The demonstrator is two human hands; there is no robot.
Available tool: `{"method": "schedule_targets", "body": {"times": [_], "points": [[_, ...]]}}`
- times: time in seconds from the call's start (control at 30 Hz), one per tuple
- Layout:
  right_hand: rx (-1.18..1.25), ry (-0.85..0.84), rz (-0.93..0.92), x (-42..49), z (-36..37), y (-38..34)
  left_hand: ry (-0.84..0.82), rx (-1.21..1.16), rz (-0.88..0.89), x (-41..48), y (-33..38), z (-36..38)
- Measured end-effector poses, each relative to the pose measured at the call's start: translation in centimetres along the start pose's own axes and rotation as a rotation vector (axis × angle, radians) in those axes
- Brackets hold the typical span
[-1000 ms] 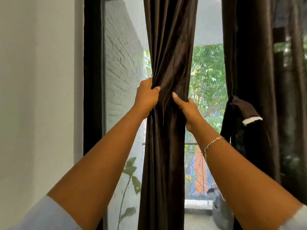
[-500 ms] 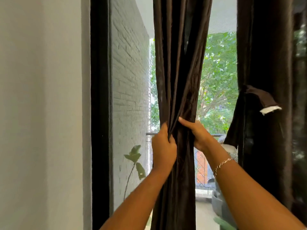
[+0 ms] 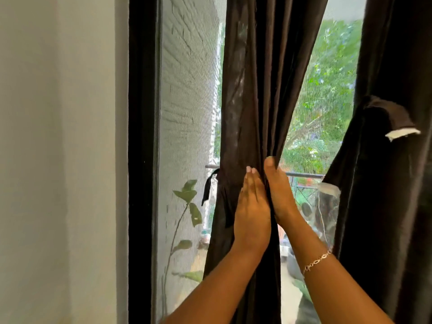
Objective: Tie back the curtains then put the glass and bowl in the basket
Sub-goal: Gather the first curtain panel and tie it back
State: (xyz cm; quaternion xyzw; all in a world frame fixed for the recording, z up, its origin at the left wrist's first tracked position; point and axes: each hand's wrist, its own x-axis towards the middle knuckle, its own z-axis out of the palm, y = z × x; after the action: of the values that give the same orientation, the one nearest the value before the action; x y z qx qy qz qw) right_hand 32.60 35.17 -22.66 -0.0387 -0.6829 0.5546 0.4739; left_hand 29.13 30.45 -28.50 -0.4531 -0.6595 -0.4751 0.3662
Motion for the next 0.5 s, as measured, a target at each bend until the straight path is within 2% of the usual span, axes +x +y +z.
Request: {"method": "schedule_targets", "body": {"times": [0.07, 0.2, 0.23, 0.3, 0.4, 0.47, 0.5], "points": [[-0.014, -0.003, 0.007, -0.3, 0.2, 0.3, -0.042, 0.004, 0.013, -0.3, -0.3, 0.6], [-0.088, 0.118, 0.022, 0.1, -0.2, 0.4, -0.087, -0.014, 0.037, -0.6, -0.1, 0.2], [-0.115, 0.116, 0.010, 0.2, -0.3, 0.3, -0.068, -0.012, 0.035, -0.6, -0.2, -0.1], [-0.140, 0.093, -0.017, 0.4, -0.5, 0.4, 0.080, -0.009, 0.041, -0.5, -0.7, -0.7], [-0.153, 0.092, -0.035, 0.4, -0.2, 0.4, 0.307, -0.096, -0.130, 0.3, -1.5, -2.0], [-0.158, 0.086, -0.041, 0.3, 0.0, 0.5, 0.348, -0.104, -0.322, 1.5, -2.0, -2.7], [-0.162, 0.085, -0.034, 0.3, 0.1, 0.5, 0.318, -0.105, -0.406, 2.0, -2.3, -2.8]]}}
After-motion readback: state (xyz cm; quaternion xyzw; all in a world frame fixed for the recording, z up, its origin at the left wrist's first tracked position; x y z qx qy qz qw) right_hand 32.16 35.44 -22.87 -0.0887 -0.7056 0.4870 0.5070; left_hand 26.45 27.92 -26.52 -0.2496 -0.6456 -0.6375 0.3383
